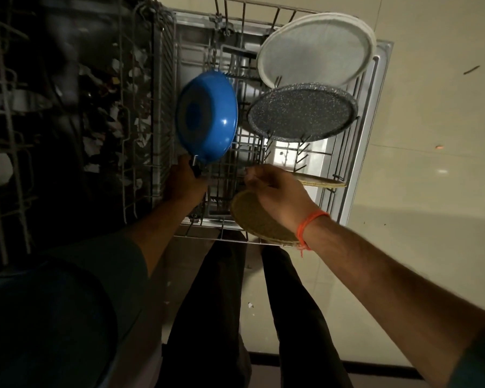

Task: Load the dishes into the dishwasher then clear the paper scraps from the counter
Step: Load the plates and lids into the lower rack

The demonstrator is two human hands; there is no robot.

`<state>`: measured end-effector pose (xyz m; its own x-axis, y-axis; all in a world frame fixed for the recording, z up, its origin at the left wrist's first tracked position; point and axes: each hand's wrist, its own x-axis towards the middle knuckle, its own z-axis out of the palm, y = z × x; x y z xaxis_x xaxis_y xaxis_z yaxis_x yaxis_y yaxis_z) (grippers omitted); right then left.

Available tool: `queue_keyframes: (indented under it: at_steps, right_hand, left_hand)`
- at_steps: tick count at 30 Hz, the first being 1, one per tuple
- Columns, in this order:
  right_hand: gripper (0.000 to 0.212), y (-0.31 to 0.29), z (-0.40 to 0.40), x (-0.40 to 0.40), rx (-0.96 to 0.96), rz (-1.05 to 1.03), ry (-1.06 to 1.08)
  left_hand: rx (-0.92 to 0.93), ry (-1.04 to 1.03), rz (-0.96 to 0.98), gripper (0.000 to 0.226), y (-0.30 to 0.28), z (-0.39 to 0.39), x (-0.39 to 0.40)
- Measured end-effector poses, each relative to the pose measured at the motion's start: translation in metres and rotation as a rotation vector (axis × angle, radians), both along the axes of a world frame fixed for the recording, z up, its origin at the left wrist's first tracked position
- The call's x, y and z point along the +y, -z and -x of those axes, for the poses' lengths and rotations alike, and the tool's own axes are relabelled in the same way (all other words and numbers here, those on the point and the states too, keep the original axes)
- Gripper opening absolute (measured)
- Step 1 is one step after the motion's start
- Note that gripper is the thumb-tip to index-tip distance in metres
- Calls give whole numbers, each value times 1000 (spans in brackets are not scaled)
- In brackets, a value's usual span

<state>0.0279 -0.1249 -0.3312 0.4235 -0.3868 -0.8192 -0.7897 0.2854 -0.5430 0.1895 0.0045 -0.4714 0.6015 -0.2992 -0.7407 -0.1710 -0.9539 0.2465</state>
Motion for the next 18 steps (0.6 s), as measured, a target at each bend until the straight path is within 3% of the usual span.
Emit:
queue_keyframes:
  at_steps: [5, 12, 18]
  right_hand:
    - [30, -6, 2, -3, -26, 1, 52]
    - [24, -9, 7, 0, -14, 6, 105]
    - [16, -12, 17, 17, 3, 32, 183]
  left_hand:
    - [10, -31, 153, 70, -11, 21, -13]
    - [48, 35, 207, 65, -33, 54, -23]
    - [122, -48, 277, 47, -48, 61, -9]
